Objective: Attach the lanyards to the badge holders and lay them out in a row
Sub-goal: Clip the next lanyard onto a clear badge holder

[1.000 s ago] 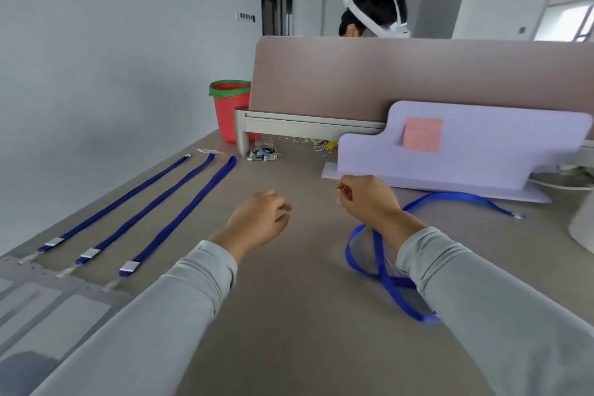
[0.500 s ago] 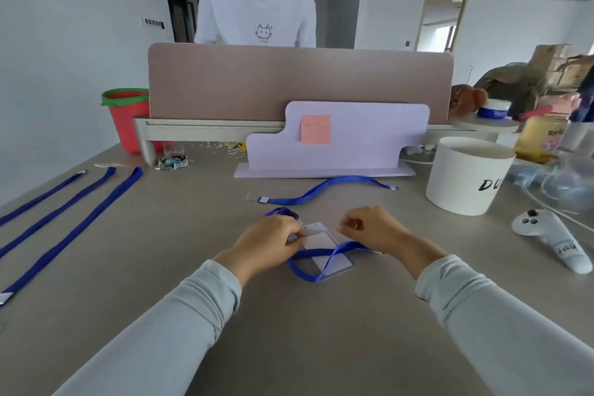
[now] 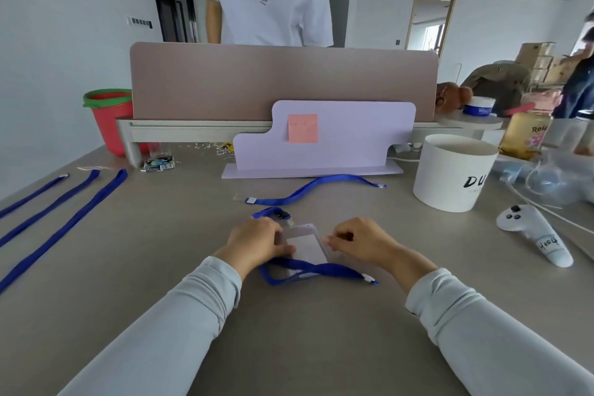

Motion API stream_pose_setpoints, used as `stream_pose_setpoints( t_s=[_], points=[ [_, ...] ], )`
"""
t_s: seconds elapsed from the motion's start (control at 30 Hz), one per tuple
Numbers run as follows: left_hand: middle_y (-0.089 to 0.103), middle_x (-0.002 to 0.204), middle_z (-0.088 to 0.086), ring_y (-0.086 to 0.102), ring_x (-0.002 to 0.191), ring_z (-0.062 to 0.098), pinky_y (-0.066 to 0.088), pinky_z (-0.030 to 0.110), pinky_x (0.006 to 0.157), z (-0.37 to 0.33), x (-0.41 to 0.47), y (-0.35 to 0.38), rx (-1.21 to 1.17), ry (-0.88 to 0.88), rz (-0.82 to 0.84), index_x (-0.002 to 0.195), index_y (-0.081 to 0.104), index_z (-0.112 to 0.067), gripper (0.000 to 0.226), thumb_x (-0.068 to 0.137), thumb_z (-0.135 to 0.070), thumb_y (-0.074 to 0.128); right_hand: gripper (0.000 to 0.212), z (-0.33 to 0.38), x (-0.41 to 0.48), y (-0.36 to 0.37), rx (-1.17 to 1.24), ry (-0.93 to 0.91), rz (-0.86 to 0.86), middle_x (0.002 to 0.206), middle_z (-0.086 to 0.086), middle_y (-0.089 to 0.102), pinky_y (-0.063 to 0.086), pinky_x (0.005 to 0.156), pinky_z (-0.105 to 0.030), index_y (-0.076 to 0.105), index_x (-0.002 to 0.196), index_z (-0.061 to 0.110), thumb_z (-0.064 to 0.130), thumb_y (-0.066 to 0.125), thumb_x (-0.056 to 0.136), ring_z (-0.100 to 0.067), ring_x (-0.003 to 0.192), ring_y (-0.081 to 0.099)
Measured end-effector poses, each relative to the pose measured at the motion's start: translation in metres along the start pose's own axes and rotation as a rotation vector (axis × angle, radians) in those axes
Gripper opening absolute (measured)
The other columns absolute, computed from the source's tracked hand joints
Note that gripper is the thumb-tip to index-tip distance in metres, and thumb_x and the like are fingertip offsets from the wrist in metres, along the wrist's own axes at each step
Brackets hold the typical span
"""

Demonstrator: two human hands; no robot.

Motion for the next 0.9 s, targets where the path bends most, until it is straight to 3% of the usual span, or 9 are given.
stream_pose_setpoints(
  t_s=[0.2, 0.3, 0.4, 0.5, 0.6, 0.77, 0.83, 0.9],
  points=[
    [0.049, 0.133, -0.005, 0.049, 0.117, 0.016, 0.041, 0.030, 0.096, 0.005, -0.001, -0.005, -0.163, 0.060, 0.151, 0.132, 0.044, -0.027, 0.057, 0.080, -0.035, 0.068, 0.010, 0.000, 0.015, -0.003, -0.007, -0.069, -0.084, 0.085, 0.009, 0.061, 0.045, 0.073, -0.020, 0.067, 0.088, 0.020, 0.027, 0.059, 0.089, -0.004, 0.076, 0.054],
    [0.054, 0.129, -0.008, 0.052, 0.113, 0.010, 0.042, 0.025, 0.094, 0.010, -0.003, -0.003, -0.239, 0.141, 0.198, 0.120, 0.058, -0.027, 0.041, 0.081, -0.024, 0.069, 0.026, 0.009, 0.027, 0.003, -0.053, -0.155, -0.062, 0.115, 0.010, 0.060, 0.037, 0.092, -0.020, 0.063, 0.114, 0.025, 0.016, 0.053, 0.092, -0.005, 0.103, 0.049],
    [0.052, 0.130, -0.015, 0.050, 0.117, 0.004, 0.037, 0.017, 0.095, 0.016, -0.007, -0.003, -0.330, 0.201, 0.217, 0.107, 0.068, -0.024, 0.028, 0.083, -0.012, 0.066, 0.043, 0.025, 0.040, 0.015, -0.165, -0.217, -0.007, 0.140, 0.009, 0.045, 0.025, 0.108, -0.024, 0.049, 0.132, 0.030, 0.009, 0.042, 0.095, -0.012, 0.128, 0.034],
    [0.058, 0.126, -0.015, 0.052, 0.115, 0.003, 0.039, 0.017, 0.097, 0.023, -0.009, -0.006, -0.296, 0.236, 0.176, 0.104, 0.071, -0.022, 0.030, 0.085, -0.002, 0.059, 0.044, 0.042, 0.050, 0.029, -0.284, -0.286, 0.065, 0.147, 0.007, 0.037, 0.018, 0.109, -0.024, 0.043, 0.137, 0.030, 0.011, 0.035, 0.097, -0.016, 0.133, 0.028],
    [0.061, 0.123, -0.015, 0.053, 0.114, 0.000, 0.038, 0.014, 0.096, 0.027, -0.013, -0.009, -0.274, 0.222, 0.122, 0.105, 0.070, -0.020, 0.042, 0.084, 0.008, 0.047, 0.038, 0.044, 0.061, 0.039, -0.366, -0.285, 0.120, 0.149, 0.005, 0.033, 0.019, 0.113, -0.032, 0.047, 0.133, 0.034, 0.021, 0.037, 0.098, -0.019, 0.135, 0.024],
    [0.063, 0.120, -0.016, 0.057, 0.105, 0.000, 0.039, 0.014, 0.091, 0.025, -0.015, -0.016, -0.139, 0.234, -0.033, 0.104, 0.071, -0.022, 0.036, 0.085, -0.005, 0.046, 0.025, 0.040, 0.062, 0.030, -0.345, -0.269, 0.044, 0.141, 0.008, 0.039, 0.027, 0.110, -0.033, 0.061, 0.115, 0.030, 0.029, 0.047, 0.095, -0.016, 0.129, 0.029],
    [0.064, 0.118, -0.016, 0.056, 0.107, 0.002, 0.032, 0.022, 0.099, 0.021, -0.016, -0.019, 0.026, 0.264, -0.128, 0.105, 0.070, -0.026, 0.034, 0.088, -0.023, 0.040, 0.024, 0.042, 0.059, 0.026, -0.377, -0.296, 0.023, 0.140, 0.009, 0.041, 0.025, 0.109, -0.031, 0.062, 0.113, 0.027, 0.030, 0.047, 0.094, -0.014, 0.129, 0.030],
    [0.065, 0.112, -0.016, 0.056, 0.106, 0.005, 0.026, 0.026, 0.099, 0.018, -0.017, -0.023, 0.148, 0.246, -0.200, 0.104, 0.067, -0.029, 0.057, 0.081, -0.054, 0.021, 0.024, 0.044, 0.055, 0.021, -0.386, -0.313, -0.012, 0.132, 0.009, 0.048, 0.024, 0.107, -0.029, 0.061, 0.112, 0.025, 0.030, 0.045, 0.095, -0.013, 0.126, 0.035]
  ],
)
Point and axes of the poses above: each hand's wrist, its own x-axis towards the middle knuckle, its own y-axis out of the palm, z = x × y, the point moved 7 cm from there along x, towards the middle knuckle
